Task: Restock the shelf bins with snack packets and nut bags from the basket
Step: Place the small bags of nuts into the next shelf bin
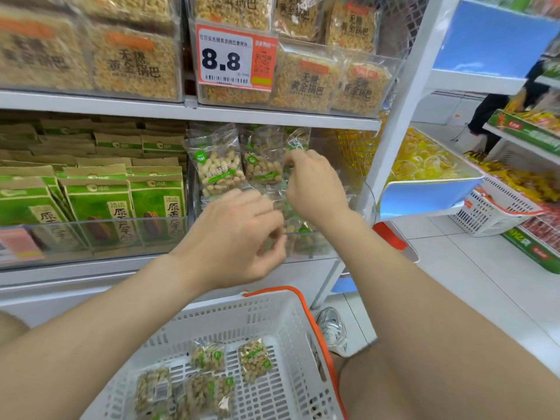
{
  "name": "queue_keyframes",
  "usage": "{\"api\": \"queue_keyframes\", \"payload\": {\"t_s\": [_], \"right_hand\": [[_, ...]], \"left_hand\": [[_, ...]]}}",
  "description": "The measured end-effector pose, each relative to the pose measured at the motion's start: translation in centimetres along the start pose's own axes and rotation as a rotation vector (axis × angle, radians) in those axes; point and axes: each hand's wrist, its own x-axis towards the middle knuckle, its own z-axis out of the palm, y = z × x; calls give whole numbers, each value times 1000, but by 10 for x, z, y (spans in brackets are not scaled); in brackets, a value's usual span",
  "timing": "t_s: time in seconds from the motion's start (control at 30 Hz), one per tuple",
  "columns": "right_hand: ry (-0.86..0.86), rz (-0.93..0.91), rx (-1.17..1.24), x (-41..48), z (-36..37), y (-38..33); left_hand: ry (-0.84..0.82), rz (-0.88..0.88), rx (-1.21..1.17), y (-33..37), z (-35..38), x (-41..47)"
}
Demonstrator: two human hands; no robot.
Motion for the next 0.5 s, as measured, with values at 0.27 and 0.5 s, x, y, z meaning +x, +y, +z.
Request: {"api": "queue_keyframes", "payload": {"t_s": [0.27, 0.5], "right_hand": [[8, -165, 164, -91, -18, -55], [-468, -132, 104, -187, 24, -85]], "left_hand": [[-535, 105, 17, 23, 25, -71], [-945, -362, 6, 26, 65, -158]]}}
